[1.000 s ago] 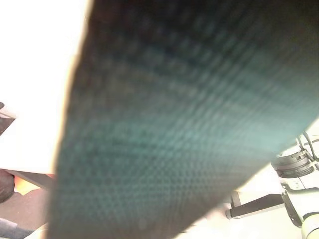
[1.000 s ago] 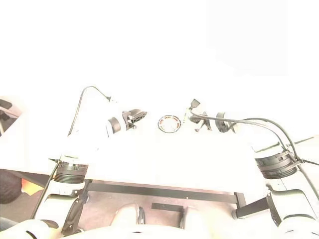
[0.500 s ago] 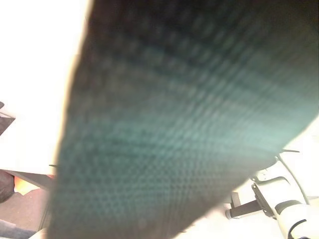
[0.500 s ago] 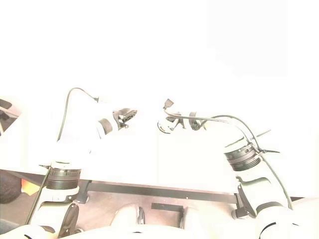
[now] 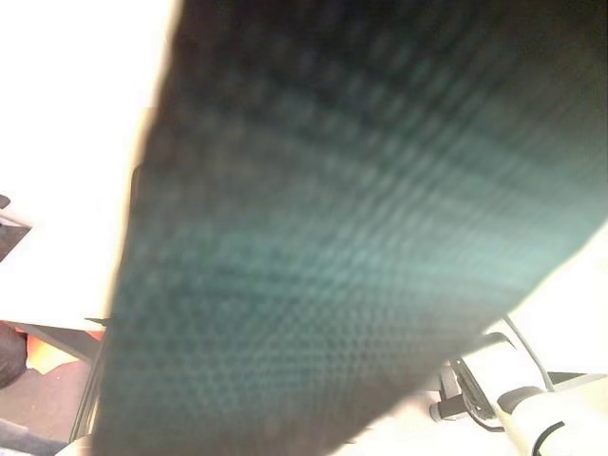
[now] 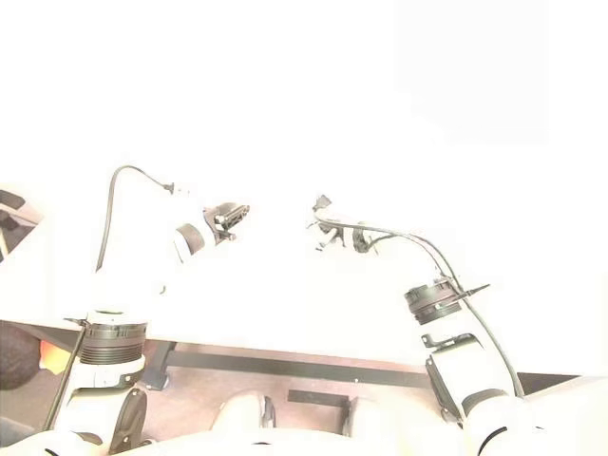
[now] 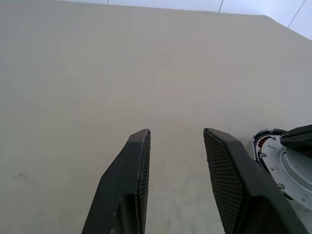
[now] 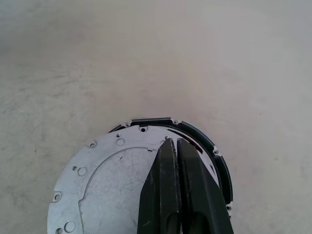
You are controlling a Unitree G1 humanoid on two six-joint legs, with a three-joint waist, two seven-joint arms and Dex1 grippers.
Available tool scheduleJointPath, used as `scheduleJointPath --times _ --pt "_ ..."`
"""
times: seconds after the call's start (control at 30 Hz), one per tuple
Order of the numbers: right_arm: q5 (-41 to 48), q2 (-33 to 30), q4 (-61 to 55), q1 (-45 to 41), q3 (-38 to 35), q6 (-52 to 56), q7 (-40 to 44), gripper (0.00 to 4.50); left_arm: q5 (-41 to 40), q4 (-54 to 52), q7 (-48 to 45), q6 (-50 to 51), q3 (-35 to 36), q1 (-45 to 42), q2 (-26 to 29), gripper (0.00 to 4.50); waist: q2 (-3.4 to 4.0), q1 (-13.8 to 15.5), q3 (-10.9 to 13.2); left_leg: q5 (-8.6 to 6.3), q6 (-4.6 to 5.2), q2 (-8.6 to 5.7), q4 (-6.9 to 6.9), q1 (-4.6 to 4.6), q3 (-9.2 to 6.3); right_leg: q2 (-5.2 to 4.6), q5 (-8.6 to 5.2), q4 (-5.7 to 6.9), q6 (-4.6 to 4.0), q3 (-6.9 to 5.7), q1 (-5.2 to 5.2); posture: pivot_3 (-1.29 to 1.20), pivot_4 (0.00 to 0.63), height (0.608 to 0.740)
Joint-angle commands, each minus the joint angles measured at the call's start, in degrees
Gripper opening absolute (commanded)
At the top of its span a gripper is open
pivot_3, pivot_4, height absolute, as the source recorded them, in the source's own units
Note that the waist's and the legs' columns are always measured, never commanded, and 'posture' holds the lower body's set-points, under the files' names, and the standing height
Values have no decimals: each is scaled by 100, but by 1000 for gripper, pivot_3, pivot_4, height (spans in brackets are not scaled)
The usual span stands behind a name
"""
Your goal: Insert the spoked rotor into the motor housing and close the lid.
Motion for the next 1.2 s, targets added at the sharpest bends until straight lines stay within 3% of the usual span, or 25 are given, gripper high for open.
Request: scheduleJointPath --times 0.03,0.1,0.2,0.53,0.6,0.93,1.03,1.1,1.2 --pt "505 -161 -477 41 -484 -334 665 43 -85 -258 -199 14 -144 -42 86 1835 0 2 1 0 0 0 0 -6 0 0 7 0 -12 0 -4 0 0 740" --pt "444 -312 -630 149 -521 -813 904 43 -81 -296 -346 44 -296 32 139 1835 0 9 1 1 0 1 0 -16 0 0 18 2 -31 0 -14 0 0 740" --pt "477 -330 -616 245 -567 -951 1041 636 -19 -277 -386 -6 -392 95 185 1835 -1 2 0 2 -2 1 -3 -45 0 1 21 7 -36 -1 -28 0 0 740" --pt "160 -139 -539 554 -293 -1229 1094 3988 62 -189 -463 -20 -473 8 270 1835 0 1 1 4 -3 -1 -36 -48 4 1 21 -3 -40 -2 -43 0 0 740" --pt "23 -154 -441 538 -222 -1282 1074 4461 73 -198 -472 -19 -475 32 289 1835 0 0 1 5 -4 -1 -36 -47 4 1 21 -3 -40 -2 -39 0 0 740" --pt "-155 -64 26 520 -133 -1460 1130 4461 88 -257 -414 -8 -475 88 262 1835 0 -1 1 6 -7 -1 -38 -47 4 2 20 -3 -39 -2 -41 0 0 740" --pt "-161 -19 178 506 -181 -1554 1118 3907 98 -269 -392 -13 -457 118 272 1835 -1 -2 1 6 -6 -1 -39 -46 4 2 21 -4 -40 -2 -39 0 0 740" --pt "-141 6 216 467 -226 -1591 1119 3283 104 -266 -381 -16 -431 148 295 1835 -1 -3 1 5 -5 -1 -39 -46 4 2 20 -4 -39 -2 -39 0 0 740" --pt "-75 46 178 375 -291 -1591 1124 3194 135 -188 -375 -47 -407 205 330 1835 -1 -5 1 3 -1 -1 -39 -44 4 2 20 -4 -39 -2 -37 0 0 740"
